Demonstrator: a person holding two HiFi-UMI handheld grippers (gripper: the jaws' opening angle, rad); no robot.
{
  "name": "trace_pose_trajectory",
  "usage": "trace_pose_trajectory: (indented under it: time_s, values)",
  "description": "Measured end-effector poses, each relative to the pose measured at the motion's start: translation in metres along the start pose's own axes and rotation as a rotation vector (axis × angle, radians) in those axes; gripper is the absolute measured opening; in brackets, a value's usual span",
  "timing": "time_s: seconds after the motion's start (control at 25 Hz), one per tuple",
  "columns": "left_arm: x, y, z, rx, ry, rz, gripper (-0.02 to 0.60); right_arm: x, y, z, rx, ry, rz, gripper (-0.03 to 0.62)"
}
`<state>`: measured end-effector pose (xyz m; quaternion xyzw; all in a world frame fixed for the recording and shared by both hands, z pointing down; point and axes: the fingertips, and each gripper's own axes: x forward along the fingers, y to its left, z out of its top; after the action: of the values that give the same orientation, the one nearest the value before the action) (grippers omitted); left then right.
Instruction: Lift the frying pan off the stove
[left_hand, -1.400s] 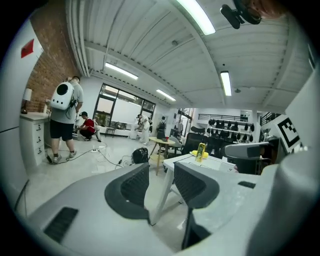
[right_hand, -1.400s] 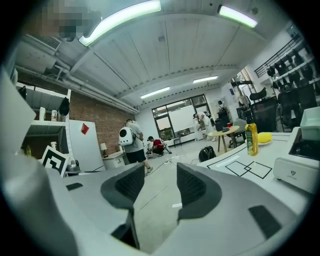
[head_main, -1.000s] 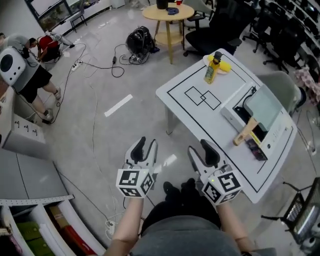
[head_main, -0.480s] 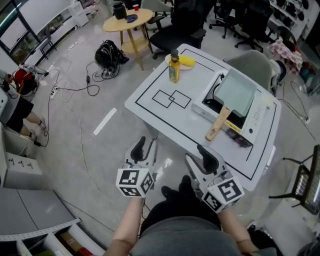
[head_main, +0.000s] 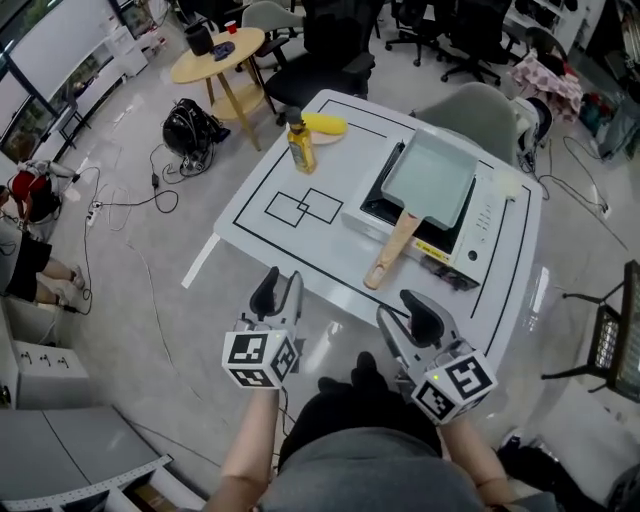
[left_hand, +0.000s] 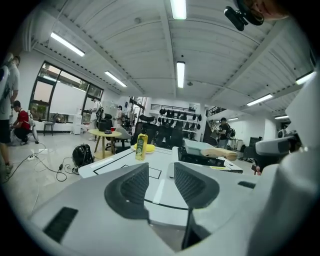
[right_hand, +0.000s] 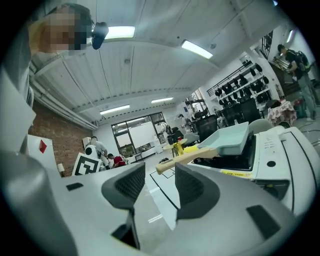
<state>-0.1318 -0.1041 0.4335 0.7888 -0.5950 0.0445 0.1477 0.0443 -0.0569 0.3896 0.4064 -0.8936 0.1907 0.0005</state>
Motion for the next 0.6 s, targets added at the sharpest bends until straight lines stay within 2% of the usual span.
trace_pose_trajectory:
  time_s: [0.32, 0.6]
  values:
    - [0.045, -0.026, 0.016, 0.033, 0.003, -0.044, 0.147, -0.010, -0.048, 0.021, 0.003, -0.046, -0.062, 0.193]
    - [0.100, -0.044, 0.023, 0.064, 0.042, -0.212, 0.147, -0.008, -0.081, 0.029, 0.040, -0.104, -0.235, 0.201]
